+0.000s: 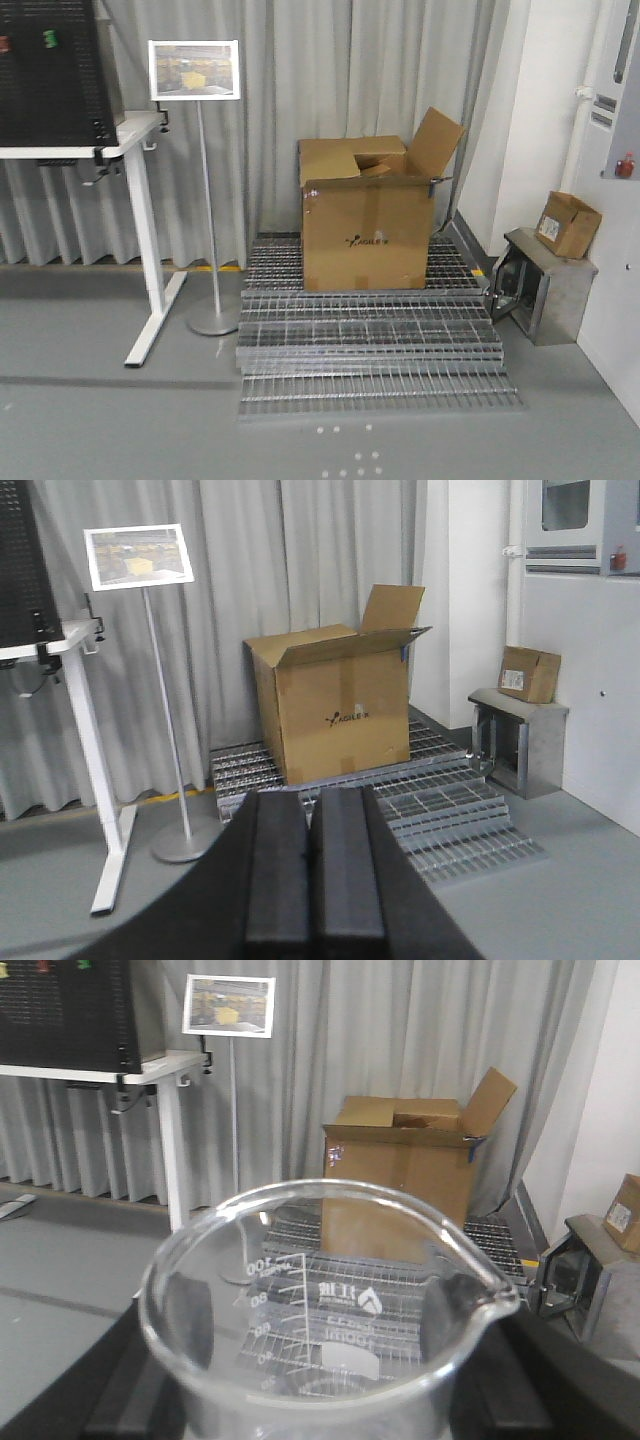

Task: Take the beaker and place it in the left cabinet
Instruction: 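Drive the base to the open white cabinet with the blue tray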

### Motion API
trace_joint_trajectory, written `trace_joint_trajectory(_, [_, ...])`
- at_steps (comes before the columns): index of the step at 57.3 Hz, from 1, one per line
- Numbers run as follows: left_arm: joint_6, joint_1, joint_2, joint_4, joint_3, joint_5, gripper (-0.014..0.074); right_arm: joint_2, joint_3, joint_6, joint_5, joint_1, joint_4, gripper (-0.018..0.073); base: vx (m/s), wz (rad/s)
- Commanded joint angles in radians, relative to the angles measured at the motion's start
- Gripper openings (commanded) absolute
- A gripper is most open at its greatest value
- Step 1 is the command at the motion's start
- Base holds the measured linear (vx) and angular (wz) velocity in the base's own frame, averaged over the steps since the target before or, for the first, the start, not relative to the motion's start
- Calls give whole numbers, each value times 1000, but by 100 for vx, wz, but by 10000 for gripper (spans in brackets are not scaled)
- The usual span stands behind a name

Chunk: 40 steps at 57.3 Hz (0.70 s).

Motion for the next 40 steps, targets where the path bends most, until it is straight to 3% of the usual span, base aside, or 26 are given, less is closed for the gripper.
trace_joint_trajectory(1, [-3,-6,-18,-8,16,-83,1,4,-31,-5,-72,-3,-22,-6,72,-17])
trace_joint_trajectory(40, [-3,-6,-18,-8,16,-83,1,4,-31,-5,-71,-3,-21,-6,67,-35])
